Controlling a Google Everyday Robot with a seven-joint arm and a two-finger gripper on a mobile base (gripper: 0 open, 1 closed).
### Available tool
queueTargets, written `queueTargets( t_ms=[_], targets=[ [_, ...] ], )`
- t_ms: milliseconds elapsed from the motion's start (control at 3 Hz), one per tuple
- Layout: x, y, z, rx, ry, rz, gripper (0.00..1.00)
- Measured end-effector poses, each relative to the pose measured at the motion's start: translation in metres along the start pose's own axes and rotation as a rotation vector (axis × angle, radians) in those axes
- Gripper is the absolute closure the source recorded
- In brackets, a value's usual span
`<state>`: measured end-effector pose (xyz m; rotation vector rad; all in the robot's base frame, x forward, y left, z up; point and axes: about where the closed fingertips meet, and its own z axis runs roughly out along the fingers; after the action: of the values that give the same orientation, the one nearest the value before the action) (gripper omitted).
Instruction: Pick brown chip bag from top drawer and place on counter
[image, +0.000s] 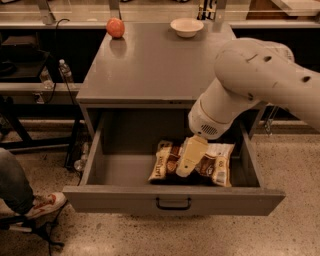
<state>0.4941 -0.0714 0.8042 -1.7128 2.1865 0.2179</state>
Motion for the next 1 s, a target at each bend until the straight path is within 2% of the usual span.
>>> queueTargets(
  t_ms=[333,667,1000],
  targets=[
    [0.009,-0.029,0.028,0.019,0.056,-0.017,0.00],
    [0.030,-0.053,0.049,0.033,0.105,0.004,0.00],
    [0.052,-0.067,0.065,0.035,0.142,0.044,0.00]
  ],
)
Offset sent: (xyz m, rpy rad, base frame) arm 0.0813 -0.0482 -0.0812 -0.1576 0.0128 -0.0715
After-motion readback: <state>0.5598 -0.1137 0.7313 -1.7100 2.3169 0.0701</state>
